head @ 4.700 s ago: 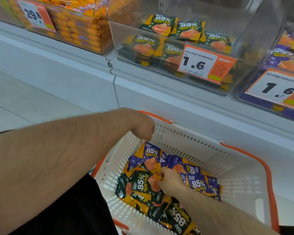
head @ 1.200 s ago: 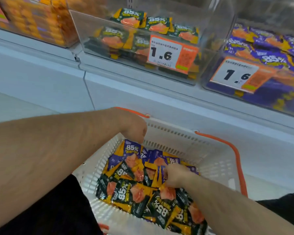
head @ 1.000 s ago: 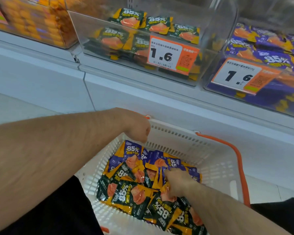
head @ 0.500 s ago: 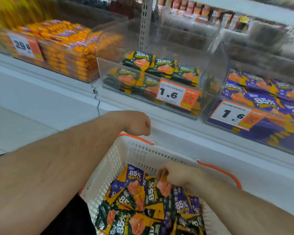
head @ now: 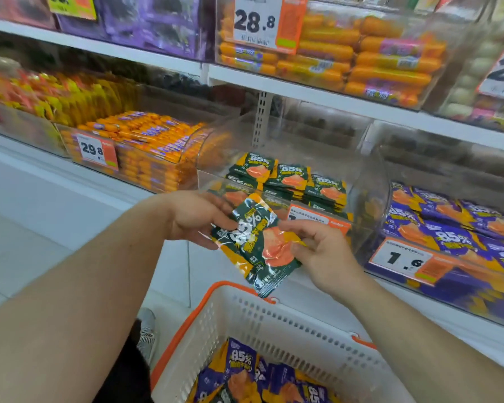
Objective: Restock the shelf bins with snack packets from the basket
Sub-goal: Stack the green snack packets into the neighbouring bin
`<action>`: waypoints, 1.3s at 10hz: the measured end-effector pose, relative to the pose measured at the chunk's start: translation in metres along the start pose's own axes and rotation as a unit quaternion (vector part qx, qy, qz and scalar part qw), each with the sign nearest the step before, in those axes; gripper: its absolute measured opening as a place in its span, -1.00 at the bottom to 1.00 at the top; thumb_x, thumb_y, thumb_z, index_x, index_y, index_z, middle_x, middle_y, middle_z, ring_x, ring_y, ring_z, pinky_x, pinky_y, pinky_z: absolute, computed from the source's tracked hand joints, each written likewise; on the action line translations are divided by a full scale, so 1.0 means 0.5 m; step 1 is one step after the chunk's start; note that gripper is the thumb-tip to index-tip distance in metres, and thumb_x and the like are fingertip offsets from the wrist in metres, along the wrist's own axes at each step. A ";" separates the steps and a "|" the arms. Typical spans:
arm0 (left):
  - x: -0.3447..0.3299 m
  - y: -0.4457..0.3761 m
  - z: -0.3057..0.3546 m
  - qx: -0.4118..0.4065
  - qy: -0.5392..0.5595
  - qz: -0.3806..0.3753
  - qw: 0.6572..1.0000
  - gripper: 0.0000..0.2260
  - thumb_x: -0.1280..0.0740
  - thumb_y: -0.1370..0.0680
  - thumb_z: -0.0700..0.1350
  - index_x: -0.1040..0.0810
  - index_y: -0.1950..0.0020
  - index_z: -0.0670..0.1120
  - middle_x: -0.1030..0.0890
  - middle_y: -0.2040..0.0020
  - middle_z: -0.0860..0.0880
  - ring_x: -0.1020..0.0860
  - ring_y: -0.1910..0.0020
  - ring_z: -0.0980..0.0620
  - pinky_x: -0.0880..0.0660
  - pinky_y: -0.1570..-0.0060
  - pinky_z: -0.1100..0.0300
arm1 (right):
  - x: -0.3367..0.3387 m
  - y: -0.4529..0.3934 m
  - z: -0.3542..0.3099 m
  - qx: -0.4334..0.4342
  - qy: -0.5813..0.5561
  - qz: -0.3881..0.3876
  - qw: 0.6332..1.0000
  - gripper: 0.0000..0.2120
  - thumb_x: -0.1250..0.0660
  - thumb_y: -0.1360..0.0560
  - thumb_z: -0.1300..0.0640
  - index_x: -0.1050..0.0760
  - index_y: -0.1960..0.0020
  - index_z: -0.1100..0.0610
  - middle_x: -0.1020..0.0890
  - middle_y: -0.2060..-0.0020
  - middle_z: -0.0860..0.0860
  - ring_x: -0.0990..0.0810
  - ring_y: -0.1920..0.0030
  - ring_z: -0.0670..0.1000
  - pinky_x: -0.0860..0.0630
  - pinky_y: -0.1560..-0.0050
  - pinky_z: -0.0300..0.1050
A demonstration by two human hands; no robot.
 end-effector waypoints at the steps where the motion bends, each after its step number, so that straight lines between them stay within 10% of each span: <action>1: 0.012 -0.006 0.017 -0.075 0.147 0.031 0.986 -0.77 -0.28 -0.55 -0.40 -0.53 0.22 -0.12 -0.65 0.29 0.04 -0.63 0.33 0.10 -0.60 0.36 0.23 | -0.008 -0.013 -0.020 0.003 -0.021 -0.028 0.999 -0.47 -0.32 -0.42 0.56 -0.55 -0.08 -0.05 -0.62 0.10 0.20 -0.58 0.21 0.20 -0.53 0.09 -0.02; 3: 0.050 -0.023 0.039 -0.163 0.262 0.214 0.927 -0.84 -0.37 -0.54 -0.30 -0.46 0.11 -0.08 -0.59 0.28 -0.04 -0.56 0.42 0.06 -0.48 0.42 0.21 | -0.019 -0.063 -0.080 -0.025 -0.061 -0.026 0.997 -0.54 -0.32 -0.44 0.51 -0.58 -0.01 -0.05 -0.66 0.07 0.14 -0.57 0.22 0.07 -0.49 0.30 -0.14; 5: 0.095 -0.020 0.033 -0.165 0.244 0.387 0.874 -0.88 -0.28 -0.54 -0.18 -0.51 0.19 -0.03 -0.63 0.16 -0.09 -0.57 0.27 -0.07 -0.47 0.19 0.11 | 0.038 -0.184 -0.119 -0.048 -0.039 0.171 0.983 -0.61 -0.31 -0.43 0.45 -0.61 0.05 -0.05 -0.65 -0.08 0.07 -0.65 -0.01 0.10 -0.64 0.05 0.02; 7: 0.065 -0.040 0.020 -0.075 0.135 0.328 0.932 -0.96 -0.26 -0.52 -0.22 -0.48 0.12 -0.12 -0.47 0.27 -0.08 -0.38 0.34 -0.02 -0.25 0.40 0.26 | -0.010 -0.282 -0.101 -0.168 -0.004 0.106 0.980 -0.73 -0.23 -0.56 0.38 -0.51 -0.24 0.29 -0.57 0.16 0.05 -0.56 0.31 -0.04 -0.62 0.16 -0.12; 9: 0.043 -0.029 0.028 -0.073 0.143 0.276 0.948 -0.78 -0.28 -0.53 -0.30 -0.39 0.25 -0.05 -0.43 0.31 0.00 -0.42 0.27 0.03 -0.28 0.41 0.27 | -0.089 -0.285 -0.100 -0.227 -0.019 0.036 0.973 -0.76 -0.24 -0.59 0.27 -0.40 0.23 0.09 -0.46 0.33 -0.02 -0.45 0.42 -0.12 -0.38 0.58 -0.40; 10: 0.037 -0.026 0.029 -0.070 0.117 0.252 0.958 -0.78 -0.28 -0.53 -0.29 -0.39 0.23 -0.02 -0.44 0.28 0.02 -0.41 0.30 0.09 -0.32 0.43 0.30 | -0.116 -0.320 -0.083 -0.221 0.231 -0.089 0.943 -0.78 -0.18 -0.58 0.32 -0.46 0.20 0.13 -0.56 0.22 0.05 -0.48 0.31 -0.06 -0.32 0.50 -0.23; 13: 0.023 -0.036 0.026 -0.042 0.074 0.216 0.973 -0.83 -0.29 -0.53 -0.22 -0.39 0.24 -0.09 -0.42 0.24 -0.07 -0.41 0.17 -0.05 -0.28 0.32 0.20 | -0.112 -0.326 -0.060 -0.262 0.258 -0.086 0.926 -0.42 -0.06 -0.64 -0.15 -0.12 -0.55 0.12 -0.36 -0.35 0.06 -0.45 0.00 0.11 -0.49 0.25 -0.09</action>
Point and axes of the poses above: each hand's wrist, its own y-axis away from the middle knuckle, its own x-axis out of the back of the hand, z = x × y, the point moved 5 cm from there along -y, towards the middle knuckle
